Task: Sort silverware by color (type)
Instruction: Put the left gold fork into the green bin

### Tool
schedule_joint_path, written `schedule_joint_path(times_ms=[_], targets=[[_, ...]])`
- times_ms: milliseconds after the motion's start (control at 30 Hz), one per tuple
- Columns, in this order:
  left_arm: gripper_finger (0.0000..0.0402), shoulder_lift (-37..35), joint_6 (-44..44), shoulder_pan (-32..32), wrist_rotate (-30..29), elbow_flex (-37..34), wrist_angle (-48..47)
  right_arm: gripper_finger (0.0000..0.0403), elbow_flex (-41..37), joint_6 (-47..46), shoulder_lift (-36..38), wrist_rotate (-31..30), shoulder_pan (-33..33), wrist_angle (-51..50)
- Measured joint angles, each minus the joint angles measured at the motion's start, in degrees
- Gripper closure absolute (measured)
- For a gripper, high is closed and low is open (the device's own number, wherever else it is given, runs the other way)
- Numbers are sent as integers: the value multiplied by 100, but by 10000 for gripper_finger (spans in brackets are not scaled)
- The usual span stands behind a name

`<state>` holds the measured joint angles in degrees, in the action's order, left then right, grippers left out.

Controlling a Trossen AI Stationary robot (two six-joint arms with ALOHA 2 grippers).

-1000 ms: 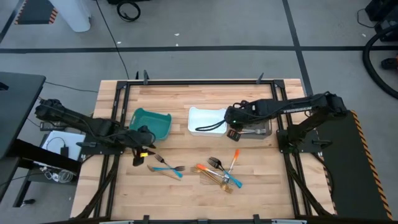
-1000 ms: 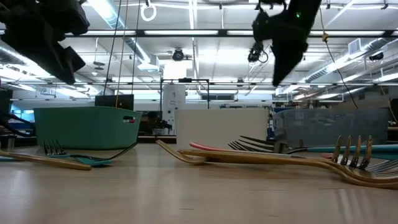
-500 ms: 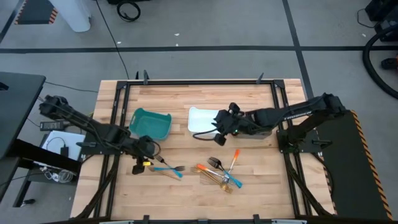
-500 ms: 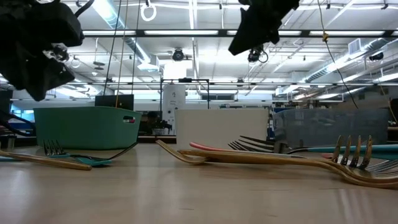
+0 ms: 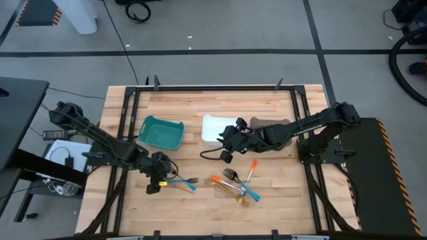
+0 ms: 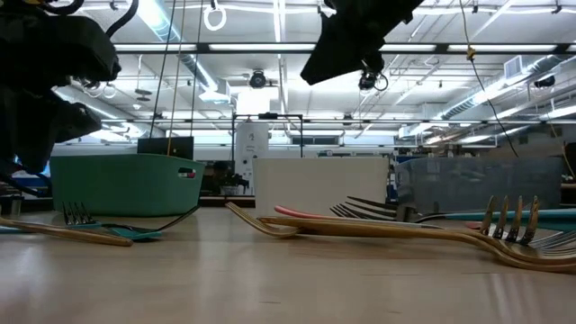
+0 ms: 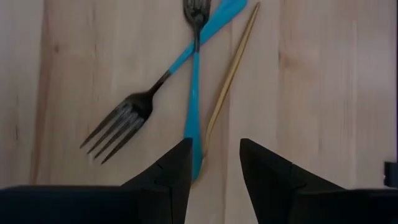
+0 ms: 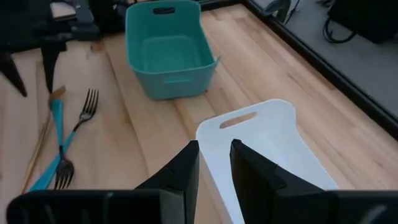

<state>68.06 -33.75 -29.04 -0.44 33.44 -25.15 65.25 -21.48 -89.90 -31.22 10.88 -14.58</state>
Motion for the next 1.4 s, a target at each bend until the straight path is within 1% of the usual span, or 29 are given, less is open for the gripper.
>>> schedule_joint_path(times_ms=[233, 400, 633, 833, 967, 1067, 1133, 1400], targets=[[259, 750, 428, -182, -323, 804, -362, 305, 0, -95, -1, -730, 275, 305], [259, 1120, 594, -186, -403, 963, -209, 305, 0, -89, -1, -987, 472, 419], [259, 1547, 647, -201, -401, 962, 108, 305, -275, -89, -1, -1101, 688, 1033], [259, 1745, 928, -333, -511, 963, 394, 305, -614, -96, -1, -1119, 779, 1641], [259, 1799, 1169, -443, -911, 961, 427, 305, -707, -150, -1, -1119, 779, 1607], [259, 1844, 1236, -532, -1097, 952, 425, 305, -708, -153, 1, -1119, 779, 1635], [259, 1963, 1256, -551, -1105, 966, 543, 305, -708, -153, -1, -1117, 779, 1622], [259, 2406, 1345, -622, -1042, 968, 511, 305, -708, -142, -1, -1095, 779, 1606]])
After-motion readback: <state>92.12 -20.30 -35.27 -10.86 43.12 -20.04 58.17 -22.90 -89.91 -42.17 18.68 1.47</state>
